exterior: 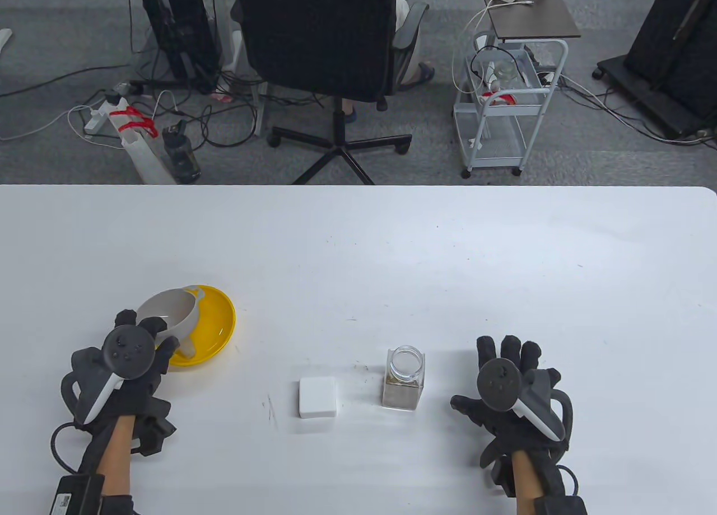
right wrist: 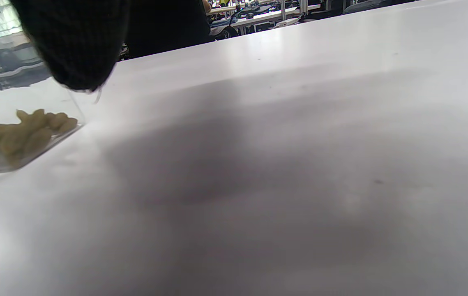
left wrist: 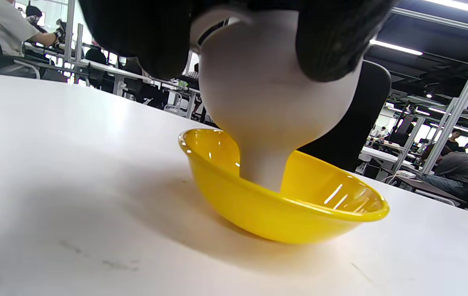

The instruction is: Transfer raisins through funnel into coffee jar

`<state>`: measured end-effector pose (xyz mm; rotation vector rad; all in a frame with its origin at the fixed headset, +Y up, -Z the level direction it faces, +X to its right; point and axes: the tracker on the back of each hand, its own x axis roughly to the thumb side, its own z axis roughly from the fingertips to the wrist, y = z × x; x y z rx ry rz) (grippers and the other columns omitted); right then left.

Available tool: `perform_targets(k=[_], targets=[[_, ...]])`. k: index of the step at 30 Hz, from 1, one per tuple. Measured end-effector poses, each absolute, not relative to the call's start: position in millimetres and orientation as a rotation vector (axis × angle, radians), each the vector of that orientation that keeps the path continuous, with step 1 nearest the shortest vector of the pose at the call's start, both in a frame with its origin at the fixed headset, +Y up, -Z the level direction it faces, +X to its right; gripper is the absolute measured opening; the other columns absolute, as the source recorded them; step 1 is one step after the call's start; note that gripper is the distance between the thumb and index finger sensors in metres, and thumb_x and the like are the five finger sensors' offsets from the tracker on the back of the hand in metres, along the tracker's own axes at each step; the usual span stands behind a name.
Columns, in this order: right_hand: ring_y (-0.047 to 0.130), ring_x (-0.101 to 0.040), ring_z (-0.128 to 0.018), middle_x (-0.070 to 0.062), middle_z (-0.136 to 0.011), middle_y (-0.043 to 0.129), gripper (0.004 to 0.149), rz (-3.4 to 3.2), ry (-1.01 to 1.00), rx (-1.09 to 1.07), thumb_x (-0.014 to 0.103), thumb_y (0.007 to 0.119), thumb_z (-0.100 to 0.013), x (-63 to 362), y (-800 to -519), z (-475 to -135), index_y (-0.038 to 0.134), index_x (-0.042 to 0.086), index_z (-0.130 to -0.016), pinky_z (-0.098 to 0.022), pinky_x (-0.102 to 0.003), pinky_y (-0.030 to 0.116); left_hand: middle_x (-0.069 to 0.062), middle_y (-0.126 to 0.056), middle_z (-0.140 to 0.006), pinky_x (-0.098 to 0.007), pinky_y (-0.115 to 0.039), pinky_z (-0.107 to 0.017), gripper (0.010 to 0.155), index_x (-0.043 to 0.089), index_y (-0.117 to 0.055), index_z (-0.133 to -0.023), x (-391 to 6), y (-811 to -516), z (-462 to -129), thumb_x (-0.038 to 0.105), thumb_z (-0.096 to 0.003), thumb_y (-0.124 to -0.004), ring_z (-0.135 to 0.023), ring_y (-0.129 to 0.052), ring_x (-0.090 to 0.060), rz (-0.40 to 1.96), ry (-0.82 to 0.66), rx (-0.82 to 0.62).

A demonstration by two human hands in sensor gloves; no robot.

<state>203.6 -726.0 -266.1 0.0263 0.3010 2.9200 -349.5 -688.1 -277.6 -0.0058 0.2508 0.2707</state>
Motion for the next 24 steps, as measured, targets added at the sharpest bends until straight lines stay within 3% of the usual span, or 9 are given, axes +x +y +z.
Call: perform_targets(k=[8,14,24], targets=[[0.003,-0.064,-0.1,-0.035,-0.114,0.002,0.107,2.917,0.31,0.023,0.061,0.078,-0.052,204,-726,-266,0.004,0.014,-0.113,-0.063,-0.085,0.019,-0.033,-0.036,-0.127,-0.064,-0.061,-0.072,0.077,0.02,-0.04,-0.122,-343,-684,-275,0.052,-0.062,-0.074,-0.106,-0.063,-0.055,0.205,0.28,-0.037],[0.003,-0.064,-0.1,-0.035,-0.114,0.002,0.107,2.918,0.315,0.023,0.061,0.078,-0.052,204,-726,-266,0.004,0.014,-0.113,-0.064,-0.085,0.019,-0.034,-0.033,-0.126,-0.064,-0.06,-0.072,0.08,0.02,-0.036,-0.123,-328,-667,-270,0.054,-0.0618,-0.073,-0.107,-0.06,-0.056,0.098,0.238,0.027],[0.003,-0.064,-0.1,-0.035,-0.114,0.002,0.107,2.916,0.317,0.023,0.061,0.078,-0.052,204,-727,-266,0.004,0.014,-0.113,-0.064,-0.085,0.019,-0.031,-0.027,-0.128,-0.067,-0.054,-0.075,0.081,0.022,-0.029,-0.123,-246,-654,-268,0.057,-0.062,-0.071,-0.112,-0.05,-0.056,0.13,-0.077,0.138]])
